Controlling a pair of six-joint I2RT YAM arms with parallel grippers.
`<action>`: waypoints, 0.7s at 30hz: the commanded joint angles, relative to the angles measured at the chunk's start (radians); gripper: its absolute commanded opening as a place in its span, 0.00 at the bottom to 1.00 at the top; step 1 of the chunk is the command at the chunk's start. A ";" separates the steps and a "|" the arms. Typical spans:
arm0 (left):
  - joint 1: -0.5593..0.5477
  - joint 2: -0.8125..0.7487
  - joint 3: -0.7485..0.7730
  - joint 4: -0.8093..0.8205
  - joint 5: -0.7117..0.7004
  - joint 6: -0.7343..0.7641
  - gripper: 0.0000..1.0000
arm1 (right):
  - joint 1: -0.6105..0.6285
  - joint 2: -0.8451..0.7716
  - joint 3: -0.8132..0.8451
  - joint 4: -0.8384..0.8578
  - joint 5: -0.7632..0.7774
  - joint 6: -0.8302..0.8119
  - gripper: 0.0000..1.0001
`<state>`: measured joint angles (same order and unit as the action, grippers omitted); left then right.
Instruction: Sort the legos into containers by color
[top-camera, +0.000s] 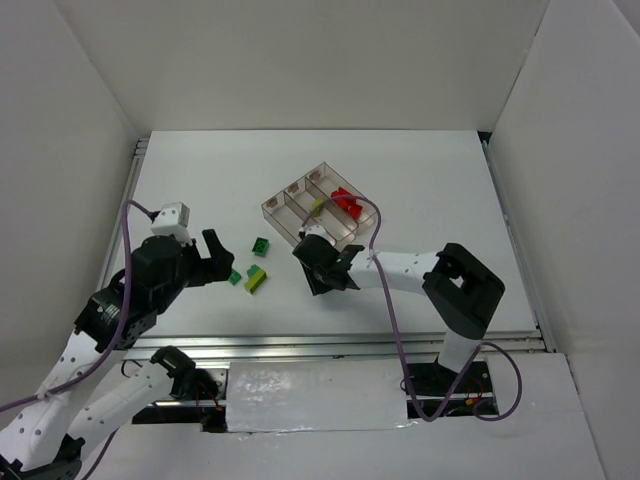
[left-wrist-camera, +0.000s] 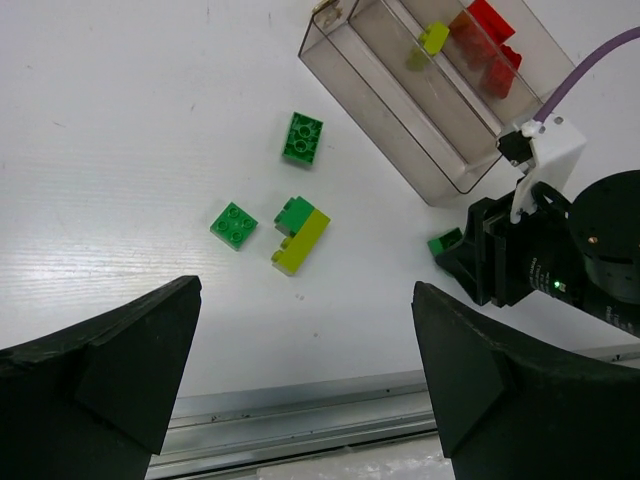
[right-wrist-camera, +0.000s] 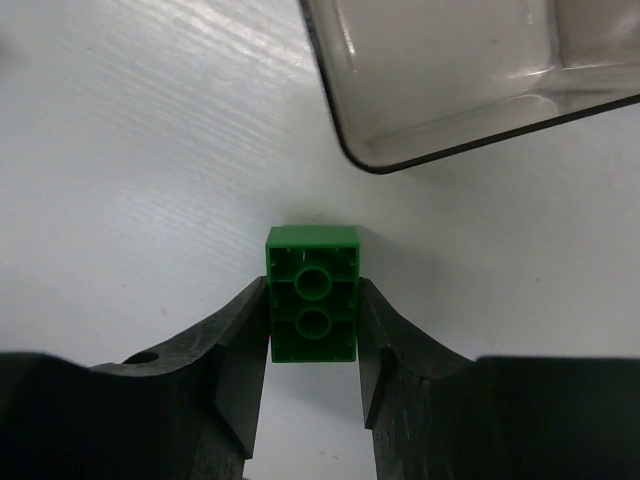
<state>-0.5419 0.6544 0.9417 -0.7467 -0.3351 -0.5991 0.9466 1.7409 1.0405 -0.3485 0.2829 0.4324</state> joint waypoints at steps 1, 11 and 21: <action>-0.006 0.025 -0.015 0.021 0.005 0.032 1.00 | 0.030 -0.079 0.004 0.037 -0.068 0.002 0.04; -0.001 -0.035 -0.043 0.043 -0.007 0.016 0.99 | -0.014 -0.212 0.161 -0.038 -0.068 -0.070 0.00; 0.008 -0.065 -0.053 0.050 -0.002 0.013 0.99 | -0.221 0.081 0.496 -0.170 -0.155 -0.159 0.19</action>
<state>-0.5388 0.6083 0.8917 -0.7361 -0.3351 -0.5987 0.7361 1.7809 1.4517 -0.4442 0.1535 0.3180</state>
